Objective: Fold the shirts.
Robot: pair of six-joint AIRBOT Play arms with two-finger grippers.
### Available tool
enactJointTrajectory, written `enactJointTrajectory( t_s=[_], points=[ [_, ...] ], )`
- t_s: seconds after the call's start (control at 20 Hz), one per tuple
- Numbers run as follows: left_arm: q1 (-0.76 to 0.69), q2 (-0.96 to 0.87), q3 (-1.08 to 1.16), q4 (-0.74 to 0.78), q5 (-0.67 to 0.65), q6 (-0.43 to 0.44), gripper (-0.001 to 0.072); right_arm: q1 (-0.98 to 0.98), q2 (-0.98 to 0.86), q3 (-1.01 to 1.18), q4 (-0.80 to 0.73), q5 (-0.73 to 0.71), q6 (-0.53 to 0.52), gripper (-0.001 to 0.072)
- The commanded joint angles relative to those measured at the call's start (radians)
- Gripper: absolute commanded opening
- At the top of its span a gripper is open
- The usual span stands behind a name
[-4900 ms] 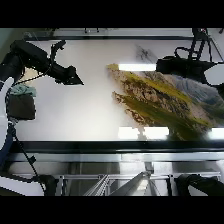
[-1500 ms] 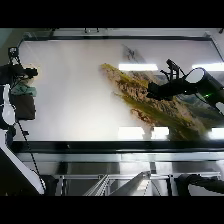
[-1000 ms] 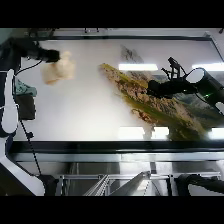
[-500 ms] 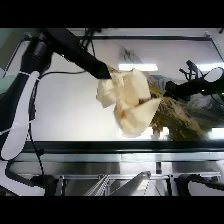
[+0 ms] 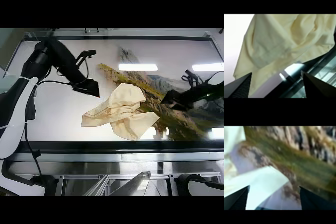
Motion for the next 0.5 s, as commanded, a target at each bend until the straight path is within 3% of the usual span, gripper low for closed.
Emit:
enactJointTrajectory(
  t_s=[0.0, 0.15, 0.45],
  points=[
    [0.115, 0.021, -0.167, -0.052, 0.006, -0.060, 0.0716, -0.002, 0.001, -0.158, 0.065, 0.023, -0.074, 0.0703],
    [0.192, 0.007, -0.288, -0.212, -0.129, -0.054, 0.0715, -0.002, 0.001, -0.280, 0.186, -0.076, -0.133, 0.0703],
    [0.137, -0.171, -0.236, -0.247, -0.205, -0.029, 0.0714, 0.001, -0.041, -0.345, 0.412, -0.171, -0.140, 0.0693]
  ],
)
